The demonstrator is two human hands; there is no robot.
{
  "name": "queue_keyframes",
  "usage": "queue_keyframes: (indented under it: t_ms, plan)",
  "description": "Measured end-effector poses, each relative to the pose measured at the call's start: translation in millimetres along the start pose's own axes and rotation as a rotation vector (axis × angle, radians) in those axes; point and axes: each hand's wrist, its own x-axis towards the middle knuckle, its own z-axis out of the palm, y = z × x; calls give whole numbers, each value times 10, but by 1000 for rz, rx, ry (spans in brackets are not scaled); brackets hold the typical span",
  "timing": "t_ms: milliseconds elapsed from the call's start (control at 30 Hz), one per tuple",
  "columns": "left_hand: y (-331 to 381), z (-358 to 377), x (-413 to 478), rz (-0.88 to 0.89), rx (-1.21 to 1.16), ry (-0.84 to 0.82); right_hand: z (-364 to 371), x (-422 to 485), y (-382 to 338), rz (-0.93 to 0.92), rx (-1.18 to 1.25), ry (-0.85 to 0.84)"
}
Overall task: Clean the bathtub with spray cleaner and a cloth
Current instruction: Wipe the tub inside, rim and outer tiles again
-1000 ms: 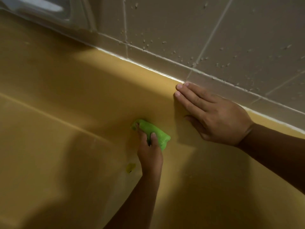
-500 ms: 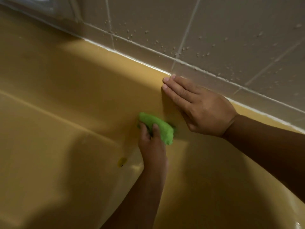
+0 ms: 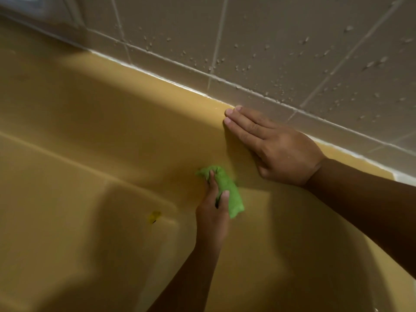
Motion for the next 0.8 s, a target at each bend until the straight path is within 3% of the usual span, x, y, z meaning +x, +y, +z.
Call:
queue_keyframes:
  t_ms: [133, 300, 433, 633, 800]
  plan:
    - [-572, 29, -109, -181, 173, -34, -9, 4, -43, 35, -28, -25]
    - [-495, 3, -129, -396, 150, -63, -109, -369, -208, 190, -26, -146]
    - [-22, 124, -330, -262, 46, -86, -221, -730, -327, 347, -88, -250]
    - [818, 290, -538, -85, -143, -146, -330, -1151, -663, 558, -9, -280]
    - [1084, 232, -770, 24, 29, -231, -443, -1429, -1060, 675, 32, -293]
